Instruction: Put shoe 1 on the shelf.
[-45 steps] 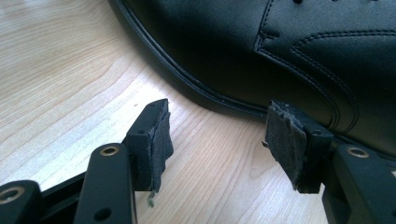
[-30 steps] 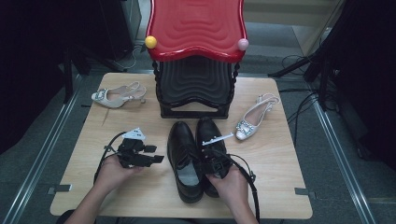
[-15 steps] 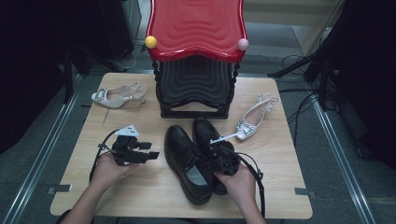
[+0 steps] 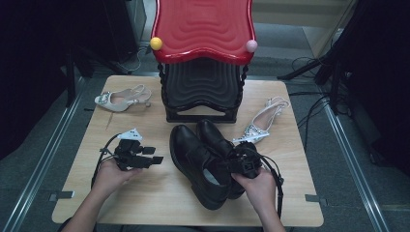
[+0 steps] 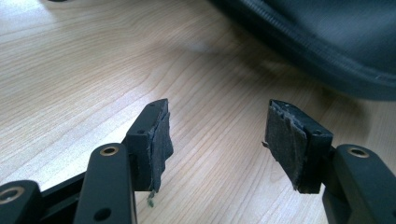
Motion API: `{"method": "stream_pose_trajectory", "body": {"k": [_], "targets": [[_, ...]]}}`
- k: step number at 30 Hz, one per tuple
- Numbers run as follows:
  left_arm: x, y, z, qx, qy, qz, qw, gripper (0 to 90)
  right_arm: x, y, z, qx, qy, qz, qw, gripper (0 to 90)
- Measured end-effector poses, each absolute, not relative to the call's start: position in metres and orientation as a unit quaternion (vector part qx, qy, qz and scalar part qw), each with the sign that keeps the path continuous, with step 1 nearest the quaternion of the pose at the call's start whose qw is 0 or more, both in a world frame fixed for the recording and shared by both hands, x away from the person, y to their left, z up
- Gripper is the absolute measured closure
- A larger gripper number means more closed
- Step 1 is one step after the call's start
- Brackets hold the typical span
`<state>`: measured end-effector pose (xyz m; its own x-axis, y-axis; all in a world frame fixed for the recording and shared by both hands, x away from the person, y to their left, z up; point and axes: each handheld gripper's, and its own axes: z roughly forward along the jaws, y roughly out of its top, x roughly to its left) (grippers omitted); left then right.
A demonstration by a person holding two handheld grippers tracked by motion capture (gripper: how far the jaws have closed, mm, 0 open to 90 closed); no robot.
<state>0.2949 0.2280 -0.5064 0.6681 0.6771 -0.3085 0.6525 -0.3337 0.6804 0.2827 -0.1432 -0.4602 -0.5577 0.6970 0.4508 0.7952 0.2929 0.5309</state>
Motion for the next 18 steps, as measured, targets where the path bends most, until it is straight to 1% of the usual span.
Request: {"method": "stream_pose_trajectory", "body": {"k": [5,12,18], "targets": [[0.295,0.228,-0.507,0.817,0.408,0.014,0.407,40.5,0.280,-0.149,-0.448,-0.464,-0.797,-0.381,0.060,83.1],[0.295,0.229,-0.507,0.817,0.408,0.015,0.408,40.5,0.275,-0.153,-0.420,-0.452,-0.793,-0.404,0.055,83.0],[0.295,0.227,-0.508,0.818,0.406,0.016,0.406,40.5,0.282,-0.155,-0.394,-0.447,-0.786,-0.424,0.045,83.0]]}}
